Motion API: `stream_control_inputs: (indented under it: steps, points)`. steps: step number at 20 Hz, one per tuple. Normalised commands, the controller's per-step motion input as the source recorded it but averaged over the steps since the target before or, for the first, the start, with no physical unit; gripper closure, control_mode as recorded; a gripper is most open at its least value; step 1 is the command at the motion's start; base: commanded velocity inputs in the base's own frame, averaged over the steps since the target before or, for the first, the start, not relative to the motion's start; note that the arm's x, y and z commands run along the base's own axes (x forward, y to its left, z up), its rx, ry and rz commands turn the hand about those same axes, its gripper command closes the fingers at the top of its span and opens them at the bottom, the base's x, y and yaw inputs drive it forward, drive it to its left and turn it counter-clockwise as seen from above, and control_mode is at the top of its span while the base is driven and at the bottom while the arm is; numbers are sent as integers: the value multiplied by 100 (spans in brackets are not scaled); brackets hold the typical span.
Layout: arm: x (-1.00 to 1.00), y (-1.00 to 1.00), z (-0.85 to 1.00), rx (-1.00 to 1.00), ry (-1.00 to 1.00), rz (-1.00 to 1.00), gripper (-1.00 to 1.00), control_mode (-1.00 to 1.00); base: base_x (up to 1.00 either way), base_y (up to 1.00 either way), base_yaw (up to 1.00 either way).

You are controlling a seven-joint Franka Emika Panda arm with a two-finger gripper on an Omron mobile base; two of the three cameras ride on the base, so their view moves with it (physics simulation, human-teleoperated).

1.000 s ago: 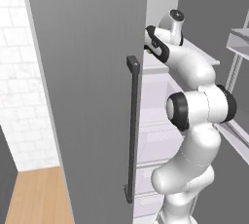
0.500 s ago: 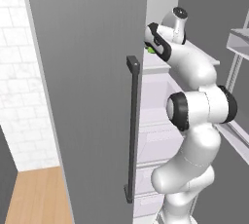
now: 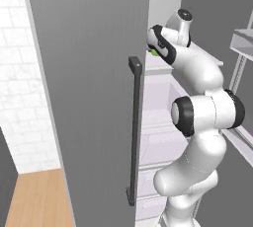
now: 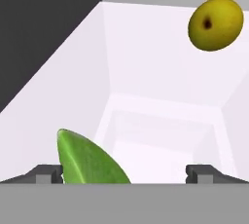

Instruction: Grab a lemon wedge from the fridge and one ice cube from the ice bowl, and put them in the glass of lemonade.

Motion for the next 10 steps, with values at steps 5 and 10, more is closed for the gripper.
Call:
stream_control_inputs:
  steps: [5,10]
  points:
    - [-12,0,-24,0,0,0,-100,-100,0,0,0]
    - [0,1,-45,-2,0,0,100,-100,0,0,0]
